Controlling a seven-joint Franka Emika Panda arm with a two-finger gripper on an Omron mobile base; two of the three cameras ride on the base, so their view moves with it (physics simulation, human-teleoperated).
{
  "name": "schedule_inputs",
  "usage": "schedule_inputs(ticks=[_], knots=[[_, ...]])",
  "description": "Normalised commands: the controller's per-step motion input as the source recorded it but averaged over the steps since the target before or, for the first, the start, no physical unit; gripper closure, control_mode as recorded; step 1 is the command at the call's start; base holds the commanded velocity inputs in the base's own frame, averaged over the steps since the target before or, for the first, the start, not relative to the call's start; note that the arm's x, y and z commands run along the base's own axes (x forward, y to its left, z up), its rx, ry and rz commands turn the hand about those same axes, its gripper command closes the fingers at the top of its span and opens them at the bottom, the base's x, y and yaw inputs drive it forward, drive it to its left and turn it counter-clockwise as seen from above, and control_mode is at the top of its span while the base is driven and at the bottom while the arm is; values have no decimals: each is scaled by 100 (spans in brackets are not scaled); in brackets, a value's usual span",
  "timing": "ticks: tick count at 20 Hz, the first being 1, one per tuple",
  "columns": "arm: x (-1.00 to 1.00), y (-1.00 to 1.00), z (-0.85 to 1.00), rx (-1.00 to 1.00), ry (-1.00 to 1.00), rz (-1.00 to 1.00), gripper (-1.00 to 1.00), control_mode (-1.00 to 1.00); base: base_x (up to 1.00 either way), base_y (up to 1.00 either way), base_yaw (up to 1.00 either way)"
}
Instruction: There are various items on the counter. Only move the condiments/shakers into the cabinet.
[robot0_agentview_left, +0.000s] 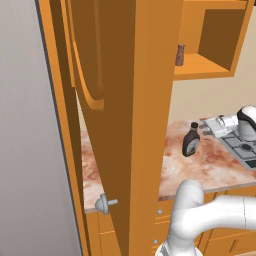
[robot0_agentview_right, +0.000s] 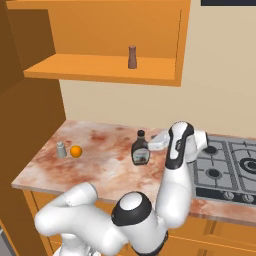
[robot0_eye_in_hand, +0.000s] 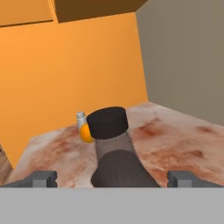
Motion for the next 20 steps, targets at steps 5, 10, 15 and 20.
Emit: schedule_inputs(ticks=[5, 10, 15, 20], knots=[[0, 18, 0, -3, 2, 0, -100, -100, 0, 0, 0], [0, 21, 0, 0, 5, 0, -100, -100, 0, 0, 0], [0, 15, 0, 0, 5, 0, -100, -100, 0, 0, 0], [0, 9, 0, 0, 4, 0, -100, -100, 0, 0, 0]])
